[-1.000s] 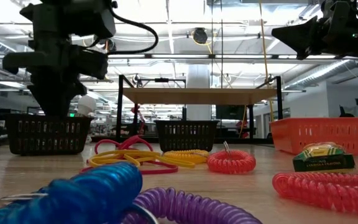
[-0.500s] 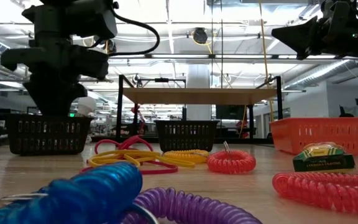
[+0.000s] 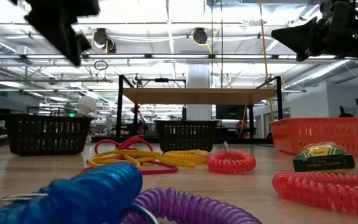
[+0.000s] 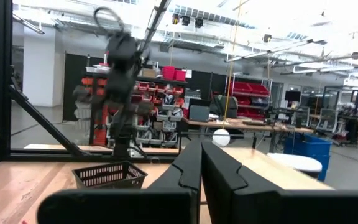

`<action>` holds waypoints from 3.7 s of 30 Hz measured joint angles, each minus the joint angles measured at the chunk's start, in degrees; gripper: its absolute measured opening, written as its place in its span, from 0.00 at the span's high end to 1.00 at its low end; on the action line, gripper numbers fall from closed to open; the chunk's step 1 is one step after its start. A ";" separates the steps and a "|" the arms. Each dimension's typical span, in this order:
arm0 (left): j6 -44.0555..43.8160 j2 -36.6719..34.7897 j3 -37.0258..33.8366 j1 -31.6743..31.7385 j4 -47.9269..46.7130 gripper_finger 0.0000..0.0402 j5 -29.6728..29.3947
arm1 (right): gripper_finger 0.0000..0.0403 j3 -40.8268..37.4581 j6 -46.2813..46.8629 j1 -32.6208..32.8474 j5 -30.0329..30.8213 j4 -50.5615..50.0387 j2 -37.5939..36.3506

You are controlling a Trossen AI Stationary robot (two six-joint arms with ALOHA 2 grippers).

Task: Pick & Place Office Desk Supplies
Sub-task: Put the yellow spring keychain into the right black basket

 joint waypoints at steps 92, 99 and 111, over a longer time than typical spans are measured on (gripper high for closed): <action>4.40 -52.89 -49.78 -0.87 45.81 0.99 -10.82 | 0.69 79.35 12.31 18.38 -9.37 -66.90 78.18; 3.19 -52.89 -49.78 -0.87 45.68 0.98 -9.76 | 0.69 79.45 16.01 19.18 -10.75 -65.28 82.62; 3.04 -52.89 -49.78 -0.87 45.82 0.97 -8.95 | 0.66 79.44 18.98 19.45 -10.96 -62.06 86.45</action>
